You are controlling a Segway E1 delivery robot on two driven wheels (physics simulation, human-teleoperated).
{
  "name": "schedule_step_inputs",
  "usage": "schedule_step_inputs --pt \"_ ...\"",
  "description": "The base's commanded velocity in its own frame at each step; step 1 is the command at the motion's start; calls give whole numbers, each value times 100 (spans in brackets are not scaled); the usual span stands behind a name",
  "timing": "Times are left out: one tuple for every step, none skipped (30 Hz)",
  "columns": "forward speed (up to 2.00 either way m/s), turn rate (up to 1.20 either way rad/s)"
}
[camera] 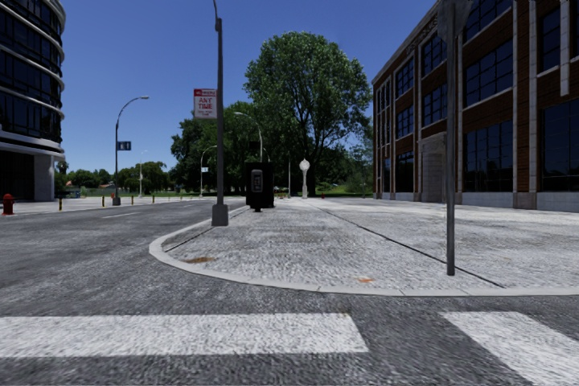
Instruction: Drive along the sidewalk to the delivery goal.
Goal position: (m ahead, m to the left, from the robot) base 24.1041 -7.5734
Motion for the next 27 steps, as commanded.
schedule_step_inputs --pt "200 0" --pt "200 0" --pt "200 0" --pt "200 0" --pt "200 0" --pt "200 0" --pt "200 0" --pt "200 0" --pt "200 0" --pt "200 0" --pt "200 0" --pt "200 0" --pt "200 0" --pt "200 0" --pt "200 0" --pt "200 0" --pt "200 0" --pt "200 0" --pt "200 0" --pt "200 0" --pt "200 0" --pt "200 0" --pt "200 0" --pt "200 0" --pt "200 0" --pt "193 -4" --pt "167 -19"
